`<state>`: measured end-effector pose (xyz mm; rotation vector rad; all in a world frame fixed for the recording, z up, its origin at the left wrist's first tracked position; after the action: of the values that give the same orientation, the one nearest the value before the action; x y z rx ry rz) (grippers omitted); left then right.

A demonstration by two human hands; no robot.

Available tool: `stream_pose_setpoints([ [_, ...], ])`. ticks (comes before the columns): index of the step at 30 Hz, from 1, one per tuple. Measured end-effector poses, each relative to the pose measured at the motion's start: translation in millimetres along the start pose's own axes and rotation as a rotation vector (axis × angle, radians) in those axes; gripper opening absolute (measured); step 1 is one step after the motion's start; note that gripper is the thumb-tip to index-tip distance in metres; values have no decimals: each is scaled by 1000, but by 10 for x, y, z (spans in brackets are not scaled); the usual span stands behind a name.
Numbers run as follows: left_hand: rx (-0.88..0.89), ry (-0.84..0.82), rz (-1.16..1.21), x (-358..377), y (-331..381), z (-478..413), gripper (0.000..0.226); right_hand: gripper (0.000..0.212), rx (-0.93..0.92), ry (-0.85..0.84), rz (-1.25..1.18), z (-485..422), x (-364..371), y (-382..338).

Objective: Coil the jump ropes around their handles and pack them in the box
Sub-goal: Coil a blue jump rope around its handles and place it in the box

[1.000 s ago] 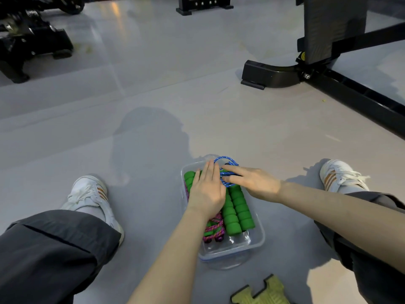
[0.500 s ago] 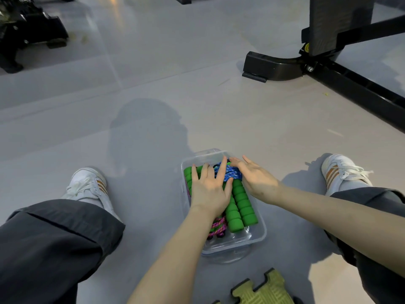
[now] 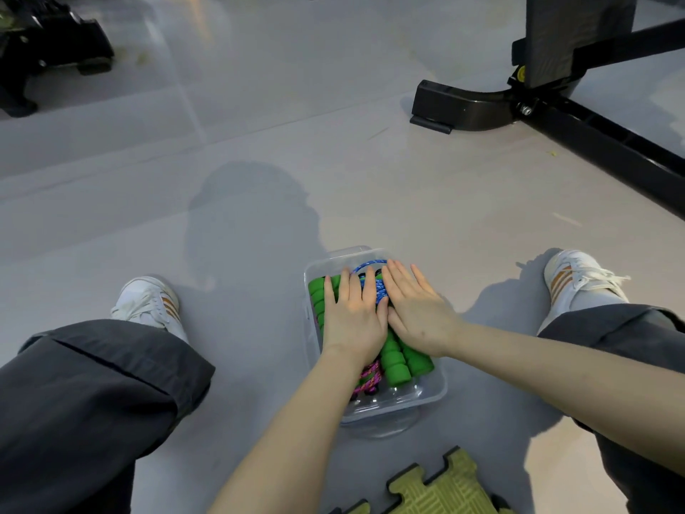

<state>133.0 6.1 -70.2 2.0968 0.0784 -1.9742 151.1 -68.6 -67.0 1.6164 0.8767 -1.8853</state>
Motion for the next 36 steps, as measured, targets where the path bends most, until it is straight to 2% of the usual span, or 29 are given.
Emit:
stream_pose_setpoints([
  [5, 32, 53, 18, -21, -4, -8, 54, 60, 50, 42, -101, 94, -42, -87],
  [7, 18, 82, 18, -19, -17, -27, 57, 61, 23, 38, -77, 77, -40, -52],
  [10, 1, -56, -52, 64, -50, -55, 76, 68, 20, 30, -73, -26, 8, 7],
  [12, -10, -87, -44, 90, -79, -82, 81, 72, 11, -11, -37, -96, 38, 17],
  [15, -25, -27, -57, 52, -86, -70, 68, 69, 40, -62, -4, -74, 50, 33],
  [18, -33, 25, -29, -19, -78, -27, 54, 70, 127, -32, -26, 8, 67, 8],
  [22, 4, 58, 37, -51, -44, -6, 51, 79, 197, 23, -29, 22, 146, 2],
  [27, 14, 48, 92, -24, -83, -26, 51, 86, 165, -10, 26, 4, 77, 19],
  [31, -27, 15, 23, -45, -76, 4, 53, 62, 220, -79, -72, 70, 126, 11],
  [36, -105, -63, 36, -91, -186, 157, 53, 61, 243, -19, -166, 135, 7, -50],
])
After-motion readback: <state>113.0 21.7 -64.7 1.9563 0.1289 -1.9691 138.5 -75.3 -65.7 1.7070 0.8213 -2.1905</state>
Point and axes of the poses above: each hand's wrist, its own z-axis away from the middle knuckle, its own x-axis out of the palm, y = z × x, the point moved 9 cm from there along -z, towards the middle knuckle, and after that the axes turned 10 degrees about -x, right-handed, at the moved point
